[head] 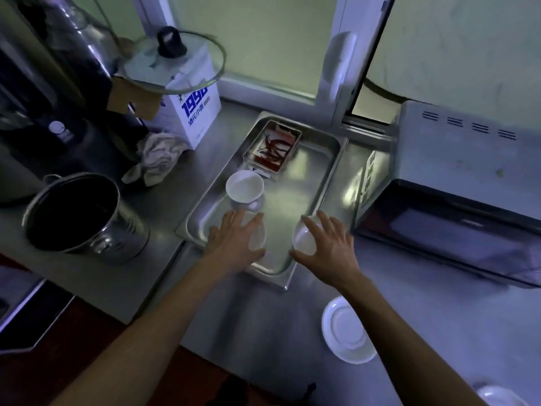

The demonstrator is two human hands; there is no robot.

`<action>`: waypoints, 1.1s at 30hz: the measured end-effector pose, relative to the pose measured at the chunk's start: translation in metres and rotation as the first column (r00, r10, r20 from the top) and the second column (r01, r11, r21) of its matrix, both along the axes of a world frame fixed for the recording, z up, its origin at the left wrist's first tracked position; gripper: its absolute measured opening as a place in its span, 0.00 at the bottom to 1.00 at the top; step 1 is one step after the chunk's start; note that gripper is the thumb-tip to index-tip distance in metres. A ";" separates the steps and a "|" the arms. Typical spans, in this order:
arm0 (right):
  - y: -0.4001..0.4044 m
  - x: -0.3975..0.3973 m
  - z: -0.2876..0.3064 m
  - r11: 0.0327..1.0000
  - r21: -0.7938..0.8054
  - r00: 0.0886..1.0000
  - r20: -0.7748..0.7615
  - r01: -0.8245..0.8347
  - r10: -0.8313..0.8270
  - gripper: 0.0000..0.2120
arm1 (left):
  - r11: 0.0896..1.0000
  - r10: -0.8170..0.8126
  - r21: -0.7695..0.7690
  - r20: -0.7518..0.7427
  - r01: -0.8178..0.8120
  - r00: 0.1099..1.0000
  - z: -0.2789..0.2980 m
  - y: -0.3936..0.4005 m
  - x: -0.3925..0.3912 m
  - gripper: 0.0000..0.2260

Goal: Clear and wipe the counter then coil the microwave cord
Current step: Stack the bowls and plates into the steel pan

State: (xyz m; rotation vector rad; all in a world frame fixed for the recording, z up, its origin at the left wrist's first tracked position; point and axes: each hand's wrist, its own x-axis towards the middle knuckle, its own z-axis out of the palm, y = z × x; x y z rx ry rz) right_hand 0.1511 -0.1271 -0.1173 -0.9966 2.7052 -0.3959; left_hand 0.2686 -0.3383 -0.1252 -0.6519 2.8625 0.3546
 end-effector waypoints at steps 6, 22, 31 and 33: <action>-0.052 -0.007 0.000 0.996 0.039 0.996 0.030 0.081 -0.082 0.42 | 0.996 -0.084 0.037 -0.021 0.085 0.996 -0.014 -0.070 -0.044 0.40; -0.104 -0.039 -0.013 0.970 0.032 0.968 0.070 0.240 -0.242 0.42 | 0.969 -0.226 0.108 0.028 0.222 0.974 -0.050 -0.133 -0.132 0.43; -0.117 -0.063 -0.031 0.972 0.013 0.964 0.129 0.234 -0.234 0.43 | 0.958 -0.264 0.133 0.067 0.254 0.962 -0.064 -0.140 -0.143 0.45; -0.116 -0.064 -0.034 0.972 0.009 0.963 0.133 0.236 -0.235 0.43 | 0.958 -0.268 0.136 0.091 0.254 0.959 -0.066 -0.139 -0.144 0.46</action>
